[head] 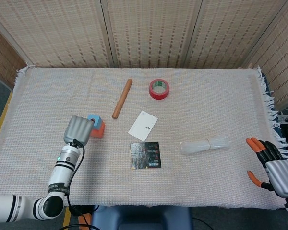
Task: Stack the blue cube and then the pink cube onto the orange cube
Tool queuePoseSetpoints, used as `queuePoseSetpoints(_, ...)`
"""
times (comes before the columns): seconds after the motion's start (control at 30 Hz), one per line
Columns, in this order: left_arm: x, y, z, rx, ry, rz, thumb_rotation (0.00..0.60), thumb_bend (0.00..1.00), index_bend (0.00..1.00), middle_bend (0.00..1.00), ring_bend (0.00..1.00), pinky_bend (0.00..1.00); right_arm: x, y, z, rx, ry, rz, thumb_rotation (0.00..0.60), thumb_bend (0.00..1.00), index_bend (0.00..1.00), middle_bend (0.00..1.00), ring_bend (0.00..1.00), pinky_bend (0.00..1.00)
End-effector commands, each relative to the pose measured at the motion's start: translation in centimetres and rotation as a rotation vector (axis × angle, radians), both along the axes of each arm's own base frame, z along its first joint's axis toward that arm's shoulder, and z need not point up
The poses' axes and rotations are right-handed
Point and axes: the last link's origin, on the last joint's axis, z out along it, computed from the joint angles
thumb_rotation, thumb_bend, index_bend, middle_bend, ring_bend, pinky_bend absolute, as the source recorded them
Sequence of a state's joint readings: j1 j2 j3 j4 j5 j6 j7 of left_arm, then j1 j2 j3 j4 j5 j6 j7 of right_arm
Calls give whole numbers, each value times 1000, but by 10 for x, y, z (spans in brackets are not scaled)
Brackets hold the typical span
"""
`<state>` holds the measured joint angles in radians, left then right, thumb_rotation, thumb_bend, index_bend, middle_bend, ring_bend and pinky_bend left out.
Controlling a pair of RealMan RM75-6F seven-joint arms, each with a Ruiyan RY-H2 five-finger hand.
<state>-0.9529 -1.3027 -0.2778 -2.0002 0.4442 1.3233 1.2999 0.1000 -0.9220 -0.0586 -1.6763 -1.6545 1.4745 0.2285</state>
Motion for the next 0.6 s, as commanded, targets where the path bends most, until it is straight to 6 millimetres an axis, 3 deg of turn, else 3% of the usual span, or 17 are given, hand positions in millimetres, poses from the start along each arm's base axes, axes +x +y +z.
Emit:
queuePoseSetpoints(0.03, 8, 7, -5, 4, -4, 5, 600, 352, 500, 1000, 1000, 1000, -1, -1, 2, -2, -1, -8, 600, 292, 0, 0, 0, 0)
queuePoseSetpoints(0.6, 18, 38, -18, 28, -33, 26, 600, 350, 506, 1000, 1000, 1000, -4, -6, -5, 45, 13, -36, 600, 290, 0, 0, 0, 0)
